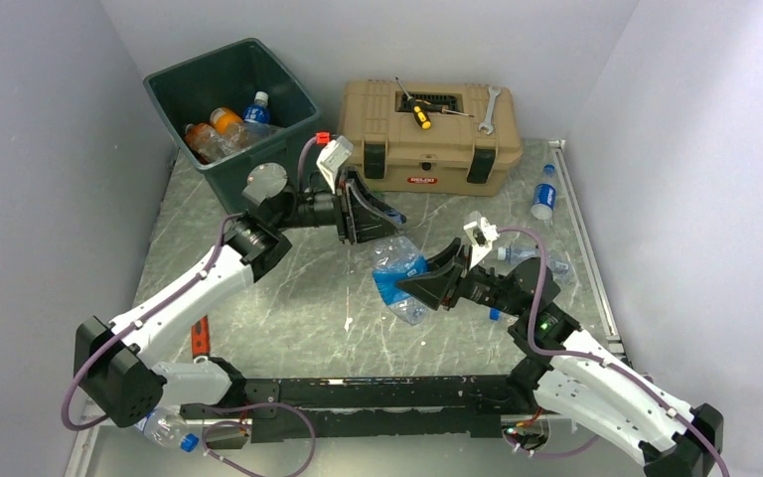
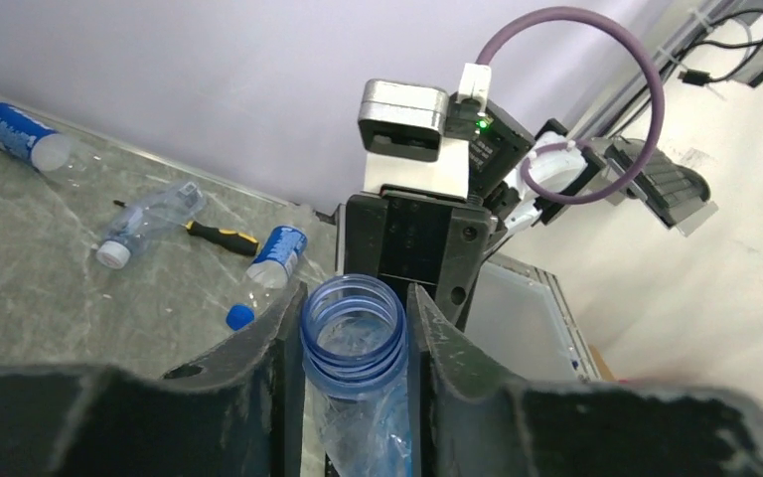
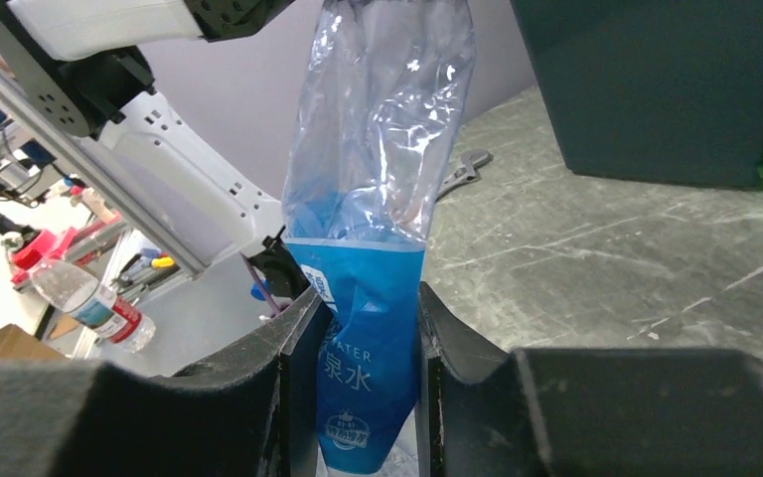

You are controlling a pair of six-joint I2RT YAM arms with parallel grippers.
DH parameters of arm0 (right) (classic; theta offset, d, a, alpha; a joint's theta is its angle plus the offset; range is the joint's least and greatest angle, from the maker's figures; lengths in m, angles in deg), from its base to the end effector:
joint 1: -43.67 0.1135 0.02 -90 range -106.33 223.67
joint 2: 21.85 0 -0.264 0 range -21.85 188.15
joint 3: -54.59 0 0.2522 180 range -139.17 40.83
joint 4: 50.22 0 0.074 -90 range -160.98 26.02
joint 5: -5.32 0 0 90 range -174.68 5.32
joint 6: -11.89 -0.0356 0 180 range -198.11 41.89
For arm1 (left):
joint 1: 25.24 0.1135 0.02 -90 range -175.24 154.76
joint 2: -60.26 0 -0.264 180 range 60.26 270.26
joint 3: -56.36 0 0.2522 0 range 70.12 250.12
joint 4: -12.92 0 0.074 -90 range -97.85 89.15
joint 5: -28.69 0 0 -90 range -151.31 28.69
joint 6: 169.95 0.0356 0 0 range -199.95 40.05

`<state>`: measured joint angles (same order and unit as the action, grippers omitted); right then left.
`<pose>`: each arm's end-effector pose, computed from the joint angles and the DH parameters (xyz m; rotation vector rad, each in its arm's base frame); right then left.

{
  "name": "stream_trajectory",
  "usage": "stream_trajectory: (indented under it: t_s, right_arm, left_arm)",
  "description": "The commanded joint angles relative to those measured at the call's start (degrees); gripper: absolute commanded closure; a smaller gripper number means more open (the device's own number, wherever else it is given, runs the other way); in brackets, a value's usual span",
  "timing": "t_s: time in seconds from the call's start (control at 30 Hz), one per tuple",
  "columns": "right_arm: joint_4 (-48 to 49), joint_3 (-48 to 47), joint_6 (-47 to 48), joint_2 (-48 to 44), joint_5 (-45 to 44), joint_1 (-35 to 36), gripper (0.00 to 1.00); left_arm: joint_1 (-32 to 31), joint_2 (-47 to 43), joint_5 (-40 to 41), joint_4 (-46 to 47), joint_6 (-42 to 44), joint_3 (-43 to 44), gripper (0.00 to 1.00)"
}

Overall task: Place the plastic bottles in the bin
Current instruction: Pick up the plastic bottle at the center of the board.

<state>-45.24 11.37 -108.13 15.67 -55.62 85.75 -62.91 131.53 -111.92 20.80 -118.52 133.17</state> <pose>0.1108 0.1233 0.3188 -0.6192 1.4316 1.3688 0.2050 -0.1930 0.4103 0.8396 1.4272 -1.6392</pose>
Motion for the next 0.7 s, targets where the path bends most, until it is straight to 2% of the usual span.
stream_trajectory:
  t_s: [0.0,0.03,0.1,0.13,0.27,0.37,0.5,0.67]
  right_arm:
    - [2.0,-0.9,0.7,-0.8,-1.1,0.3,0.74]
    - [1.2,-1.3,0.4,-0.7,-1.5,0.3,0.63]
    - [-2.0,-3.3,-0.4,-0.4,-1.8,0.3,0.1]
    - [-5.3,-4.9,-0.3,-0.4,-2.7,0.3,0.01]
    - [-20.2,-11.2,4.3,-3.7,-8.9,0.3,0.0]
    - [-27.9,-13.3,6.5,-8.0,-17.8,0.3,0.0]
    - [-31.9,-11.7,5.7,-13.8,-27.5,0.3,0.0]
    - [-37.1,-9.7,3.9,-19.2,-37.8,0.3,0.0]
  left_arm:
    - [-0.8,0.3,-0.8,0.0,0.6,3.2,0.87]
    - [-0.8,0.1,0.0,-0.2,1.1,3.3,0.99]
    - [-0.7,-1.0,2.6,-3.0,4.0,4.3,1.0]
    - [-0.7,-2.4,5.5,-6.5,7.3,5.7,1.0]
    - [-0.6,-5.6,24.3,-26.3,23.3,16.6,1.0]
    - [0.0,-4.7,43.8,-33.1,34.5,26.4,1.0]
    - [3.0,-0.1,62.9,-34.2,45.8,37.7,1.0]
    - [9.3,5.4,73.8,-25.1,54.0,41.6,1.0]
